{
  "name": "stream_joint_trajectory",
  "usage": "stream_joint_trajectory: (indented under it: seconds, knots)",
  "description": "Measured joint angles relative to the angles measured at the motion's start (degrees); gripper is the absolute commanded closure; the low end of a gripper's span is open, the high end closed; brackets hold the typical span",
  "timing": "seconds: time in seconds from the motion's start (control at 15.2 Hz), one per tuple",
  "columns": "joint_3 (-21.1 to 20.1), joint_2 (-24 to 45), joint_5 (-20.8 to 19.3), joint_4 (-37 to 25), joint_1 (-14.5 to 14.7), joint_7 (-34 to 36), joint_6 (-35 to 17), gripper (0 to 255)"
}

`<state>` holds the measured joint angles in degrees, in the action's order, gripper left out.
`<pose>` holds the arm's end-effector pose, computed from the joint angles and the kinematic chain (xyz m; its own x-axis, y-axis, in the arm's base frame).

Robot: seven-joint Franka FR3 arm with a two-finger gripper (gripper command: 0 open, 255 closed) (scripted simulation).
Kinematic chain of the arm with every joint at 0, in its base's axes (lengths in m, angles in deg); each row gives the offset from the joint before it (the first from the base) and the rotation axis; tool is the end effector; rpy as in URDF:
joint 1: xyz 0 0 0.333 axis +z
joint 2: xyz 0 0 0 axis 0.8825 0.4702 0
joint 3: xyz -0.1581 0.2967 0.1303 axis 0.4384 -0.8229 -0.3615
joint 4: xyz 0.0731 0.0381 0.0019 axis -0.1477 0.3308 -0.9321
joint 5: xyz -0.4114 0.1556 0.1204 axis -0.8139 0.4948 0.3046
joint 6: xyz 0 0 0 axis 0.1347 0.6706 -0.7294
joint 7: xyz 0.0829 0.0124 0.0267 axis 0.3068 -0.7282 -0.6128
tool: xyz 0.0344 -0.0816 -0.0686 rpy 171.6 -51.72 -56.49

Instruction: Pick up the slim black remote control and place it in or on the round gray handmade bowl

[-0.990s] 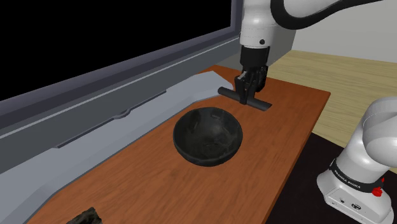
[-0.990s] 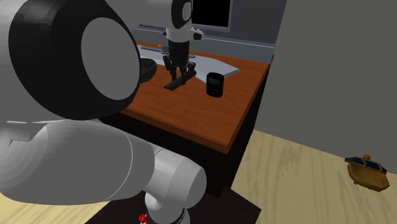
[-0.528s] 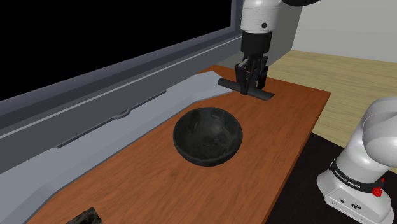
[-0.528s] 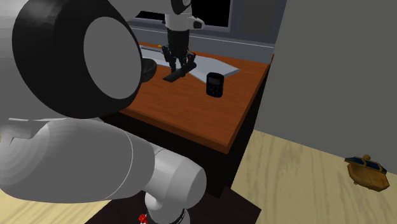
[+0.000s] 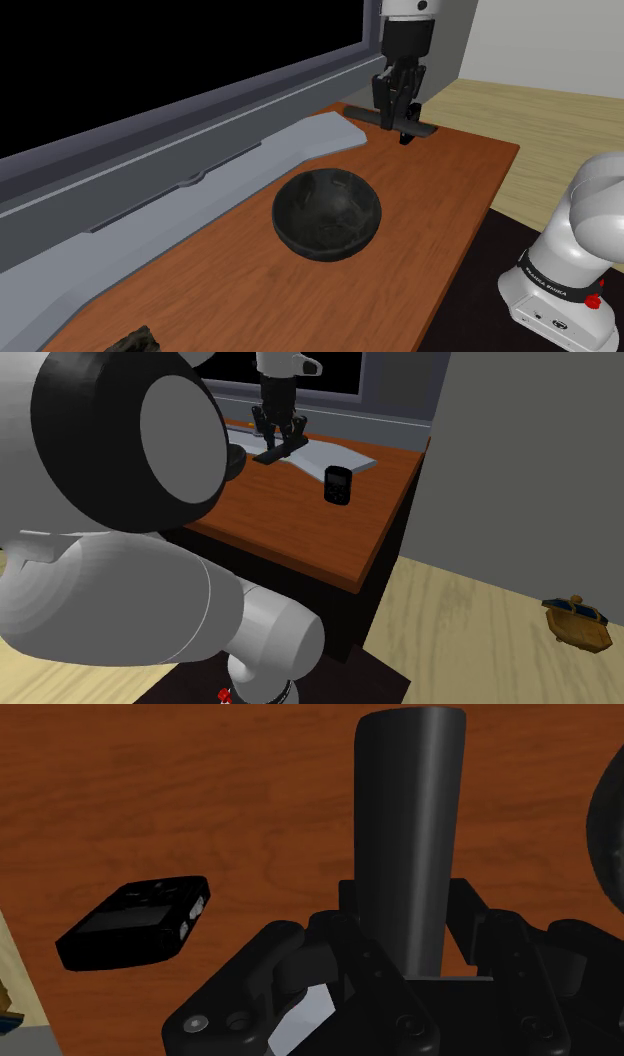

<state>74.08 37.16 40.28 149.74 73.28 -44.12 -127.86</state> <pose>0.3615 0.2311 0.6544 0.9924 0.1229 -0.0093 0.1217 -0.9892 -0.0812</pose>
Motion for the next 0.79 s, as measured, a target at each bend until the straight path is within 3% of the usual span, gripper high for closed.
stream_joint_trajectory:
  seconds: [0.46,0.79]
  knots:
    - [0.3,1.7,-0.5,-6.5,-0.3,0.7,4.8,255]
    - [-4.3,3.8,1.0,-9.3,1.0,6.4,4.5,255]
